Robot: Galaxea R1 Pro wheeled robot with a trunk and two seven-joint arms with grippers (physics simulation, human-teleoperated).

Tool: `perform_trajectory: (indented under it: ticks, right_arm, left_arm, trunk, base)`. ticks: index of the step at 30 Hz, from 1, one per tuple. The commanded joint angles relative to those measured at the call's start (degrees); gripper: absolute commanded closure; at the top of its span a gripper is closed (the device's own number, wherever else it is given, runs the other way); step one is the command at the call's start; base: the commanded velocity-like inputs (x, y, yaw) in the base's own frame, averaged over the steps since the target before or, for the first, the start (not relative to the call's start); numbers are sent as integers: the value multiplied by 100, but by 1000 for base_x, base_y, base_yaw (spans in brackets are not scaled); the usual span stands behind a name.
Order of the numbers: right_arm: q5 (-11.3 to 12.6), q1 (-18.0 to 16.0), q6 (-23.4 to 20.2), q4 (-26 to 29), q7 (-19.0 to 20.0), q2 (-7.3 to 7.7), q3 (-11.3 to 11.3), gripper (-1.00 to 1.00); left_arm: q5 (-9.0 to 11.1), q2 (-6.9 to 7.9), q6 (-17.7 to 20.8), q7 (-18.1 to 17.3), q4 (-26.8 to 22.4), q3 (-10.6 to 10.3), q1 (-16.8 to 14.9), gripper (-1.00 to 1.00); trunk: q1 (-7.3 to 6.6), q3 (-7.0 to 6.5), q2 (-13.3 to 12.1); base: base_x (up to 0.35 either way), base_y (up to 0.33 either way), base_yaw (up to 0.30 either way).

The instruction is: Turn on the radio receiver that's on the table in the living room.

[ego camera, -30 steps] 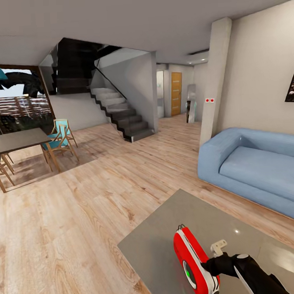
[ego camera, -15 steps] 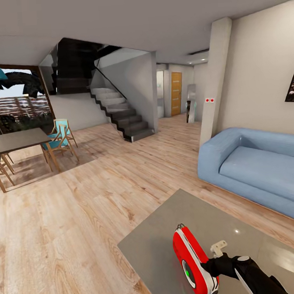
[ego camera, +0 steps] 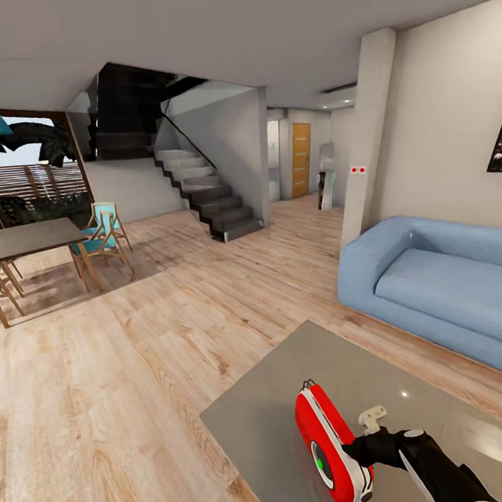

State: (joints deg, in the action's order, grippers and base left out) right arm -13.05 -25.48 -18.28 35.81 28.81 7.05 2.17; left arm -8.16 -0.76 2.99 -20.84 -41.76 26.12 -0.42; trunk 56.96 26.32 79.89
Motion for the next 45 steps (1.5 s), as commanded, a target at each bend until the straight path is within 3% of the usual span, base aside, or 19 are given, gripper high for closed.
perform_trajectory:
  ticks: [1,14,15,30,45]
  right_arm:
    - [13,7,422,-303,-60,-2,21,100]
    - [5,7,417,-303,-60,-2,26,100]
    - [5,7,417,-303,-60,-2,28,-100]
    - [10,7,413,-303,-60,-2,29,-100]
    - [11,7,413,-303,-63,-2,29,-100]
  left_arm:
    - [-1,-1,0,0,1,-1,-2,100]
    - [-1,-3,0,1,1,-1,-2,100]
    - [-1,-3,0,1,1,-1,-2,100]
    - [-56,17,-16,-3,17,-7,-2,100]
    - [-64,50,-26,-14,46,-39,-2,100]
  trunk:
    - [2,1,-2]
    - [2,1,-2]
    - [2,1,-2]
    - [2,1,-2]
    - [-328,-268,-604]
  base:
    - [0,0,0]
    - [0,0,0]
    - [0,0,0]
    - [0,0,0]
    - [0,0,0]
